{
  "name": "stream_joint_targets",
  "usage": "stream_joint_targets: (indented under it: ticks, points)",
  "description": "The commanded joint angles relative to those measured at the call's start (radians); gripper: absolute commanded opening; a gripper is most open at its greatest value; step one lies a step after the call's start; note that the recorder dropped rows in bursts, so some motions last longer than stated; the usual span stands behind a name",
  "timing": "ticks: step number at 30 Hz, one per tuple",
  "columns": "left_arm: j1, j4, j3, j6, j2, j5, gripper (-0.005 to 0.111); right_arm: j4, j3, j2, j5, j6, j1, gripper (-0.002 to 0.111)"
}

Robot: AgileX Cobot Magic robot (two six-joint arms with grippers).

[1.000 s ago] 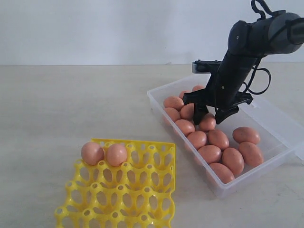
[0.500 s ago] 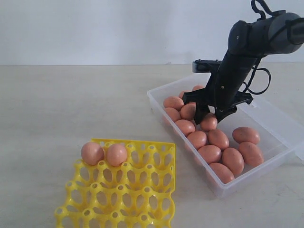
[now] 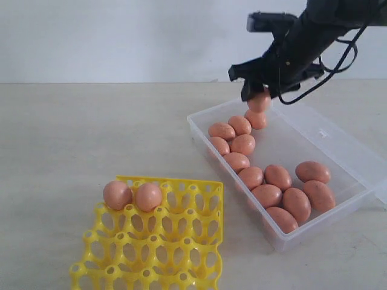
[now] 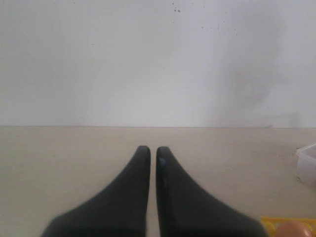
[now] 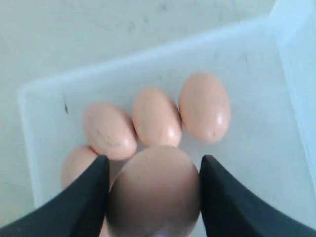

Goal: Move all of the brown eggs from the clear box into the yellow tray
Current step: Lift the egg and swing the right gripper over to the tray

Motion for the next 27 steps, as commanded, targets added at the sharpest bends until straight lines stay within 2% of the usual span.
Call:
stream_joint_targets:
  ticks: [1, 5, 8, 10, 12, 17, 19, 22, 27]
  points:
    - [0.001, -0.003, -0.003, -0.007, -0.004, -0.007, 0.004, -0.019, 0.08, -0.118, -0.396, -0.047, 0.076, 0.0]
    - [0.001, -0.003, -0.003, -0.007, -0.004, -0.007, 0.004, -0.043, 0.23, -0.183, -0.975, -0.054, 0.144, 0.0]
    - [0.001, -0.003, -0.003, -0.007, -0.004, -0.007, 0.004, 0.084, 0.291, -0.21, -1.199, -0.054, 0.172, 0.0]
    - [0.001, -0.003, -0.003, -0.007, -0.004, -0.007, 0.004, 0.119, 0.297, -0.231, -1.22, -0.033, 0.176, 0.0]
    - [0.001, -0.003, -0.003, -0.007, -0.004, -0.007, 0.004, 0.062, 0.297, -0.26, -1.211, 0.036, 0.187, 0.0]
    - [0.001, -0.003, -0.003, -0.007, -0.004, -0.007, 0.004, -0.425, 0.307, -0.348, -1.203, 0.136, 0.277, 0.0]
    - [0.001, -0.003, -0.003, -0.007, -0.004, -0.007, 0.004, -0.524, 0.348, -0.381, -1.205, 0.171, 0.332, 0.0]
    - [0.001, -0.003, -0.003, -0.007, -0.004, -0.007, 0.004, -0.539, 0.471, -0.413, -1.246, 0.181, 0.418, 0.0]
    - [0.001, -0.003, -0.003, -0.007, -0.004, -0.007, 0.004, -0.444, 0.736, -0.383, -1.456, 0.239, 0.526, 0.0]
